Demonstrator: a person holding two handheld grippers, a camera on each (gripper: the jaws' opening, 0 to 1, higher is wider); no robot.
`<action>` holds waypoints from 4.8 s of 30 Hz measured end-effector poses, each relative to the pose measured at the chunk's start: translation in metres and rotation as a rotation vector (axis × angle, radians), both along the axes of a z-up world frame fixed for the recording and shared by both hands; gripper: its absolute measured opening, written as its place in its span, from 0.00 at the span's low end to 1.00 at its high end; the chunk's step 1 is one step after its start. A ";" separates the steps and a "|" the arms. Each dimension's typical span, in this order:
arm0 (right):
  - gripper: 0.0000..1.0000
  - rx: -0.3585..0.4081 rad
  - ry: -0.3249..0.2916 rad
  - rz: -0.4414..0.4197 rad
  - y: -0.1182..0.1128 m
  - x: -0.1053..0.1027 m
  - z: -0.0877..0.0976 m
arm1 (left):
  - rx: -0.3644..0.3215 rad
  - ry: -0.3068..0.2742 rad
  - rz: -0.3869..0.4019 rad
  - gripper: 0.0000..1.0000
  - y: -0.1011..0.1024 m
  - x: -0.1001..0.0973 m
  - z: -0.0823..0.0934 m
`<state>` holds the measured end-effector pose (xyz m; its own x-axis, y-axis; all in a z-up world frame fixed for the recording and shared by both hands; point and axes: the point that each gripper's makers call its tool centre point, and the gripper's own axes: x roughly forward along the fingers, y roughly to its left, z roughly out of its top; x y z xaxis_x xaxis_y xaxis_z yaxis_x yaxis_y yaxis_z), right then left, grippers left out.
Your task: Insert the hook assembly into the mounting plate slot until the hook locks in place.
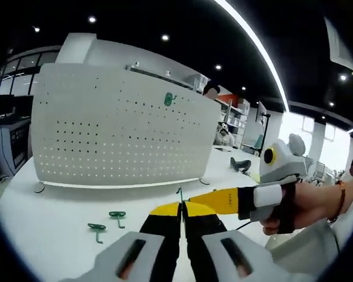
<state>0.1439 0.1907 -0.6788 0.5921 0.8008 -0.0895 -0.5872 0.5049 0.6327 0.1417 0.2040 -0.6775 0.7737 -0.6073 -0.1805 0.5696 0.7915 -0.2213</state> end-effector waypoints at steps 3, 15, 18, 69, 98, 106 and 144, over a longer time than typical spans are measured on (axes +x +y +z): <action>0.01 -0.024 -0.019 0.001 0.007 -0.001 0.003 | -0.003 -0.014 -0.001 0.02 0.006 0.001 0.002; 0.01 -0.183 -0.147 -0.100 0.023 0.010 0.022 | 0.003 -0.060 -0.079 0.04 0.029 0.006 0.018; 0.01 -0.229 -0.183 -0.134 0.019 0.015 0.025 | 0.006 -0.075 -0.087 0.06 0.034 0.004 0.021; 0.01 -0.497 -0.454 -0.508 -0.041 0.107 0.110 | 0.110 -0.193 -0.128 0.65 0.057 -0.045 0.030; 0.01 -0.535 -0.509 -0.618 -0.056 0.162 0.149 | 0.123 -0.169 -0.114 0.84 0.073 -0.045 0.028; 0.01 -0.538 -0.510 -0.636 -0.061 0.177 0.153 | 0.129 -0.156 -0.142 0.86 0.070 -0.042 0.021; 0.01 -0.577 -0.551 -0.694 -0.065 0.244 0.164 | 0.141 -0.127 -0.184 0.84 0.071 -0.024 0.020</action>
